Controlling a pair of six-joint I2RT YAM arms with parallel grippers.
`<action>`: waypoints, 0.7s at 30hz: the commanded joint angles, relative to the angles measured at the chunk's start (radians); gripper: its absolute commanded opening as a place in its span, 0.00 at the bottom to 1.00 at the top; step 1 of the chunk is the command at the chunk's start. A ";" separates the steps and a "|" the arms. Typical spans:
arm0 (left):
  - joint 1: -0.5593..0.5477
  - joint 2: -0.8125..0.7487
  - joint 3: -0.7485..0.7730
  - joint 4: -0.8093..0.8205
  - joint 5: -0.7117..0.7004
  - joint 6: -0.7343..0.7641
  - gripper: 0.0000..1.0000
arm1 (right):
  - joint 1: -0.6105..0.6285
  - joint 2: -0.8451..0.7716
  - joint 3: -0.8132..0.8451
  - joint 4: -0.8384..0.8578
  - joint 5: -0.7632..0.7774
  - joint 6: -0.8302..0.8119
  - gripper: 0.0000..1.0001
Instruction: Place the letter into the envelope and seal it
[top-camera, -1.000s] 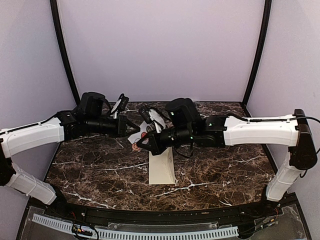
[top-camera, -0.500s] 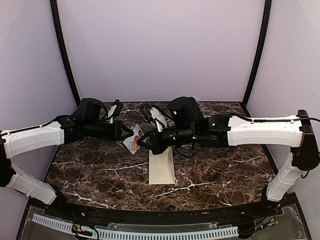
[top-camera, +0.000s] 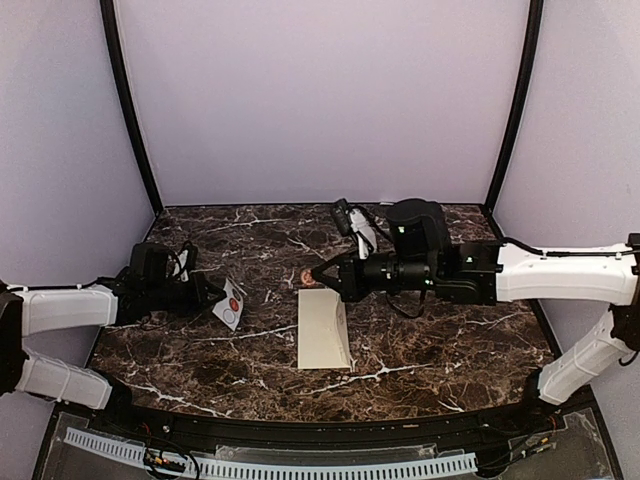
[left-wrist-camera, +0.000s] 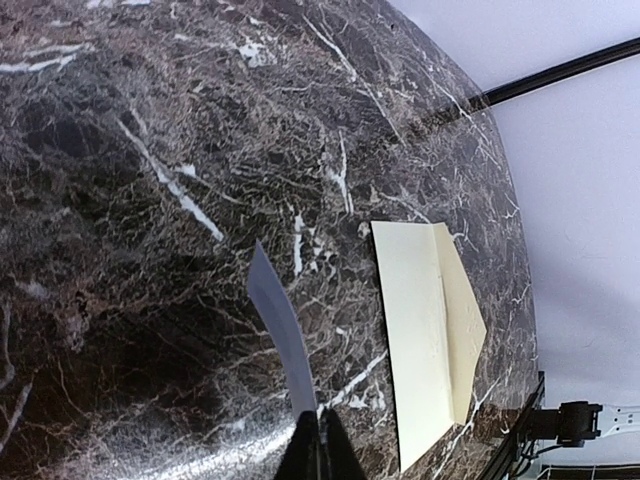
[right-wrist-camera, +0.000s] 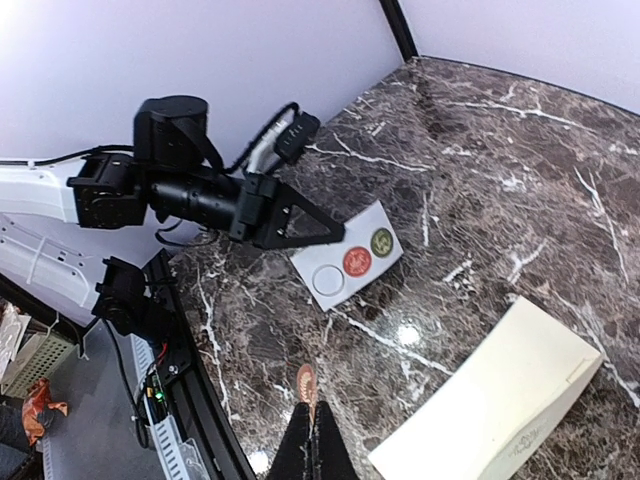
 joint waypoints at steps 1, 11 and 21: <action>0.036 -0.017 -0.015 0.071 0.000 -0.013 0.12 | -0.036 -0.062 -0.080 0.097 0.007 0.052 0.00; 0.062 -0.110 0.048 -0.225 -0.246 0.070 0.75 | -0.112 -0.158 -0.207 0.113 0.015 0.081 0.00; -0.008 -0.151 0.182 -0.277 -0.141 0.112 0.58 | -0.154 -0.267 -0.316 0.156 0.065 0.129 0.00</action>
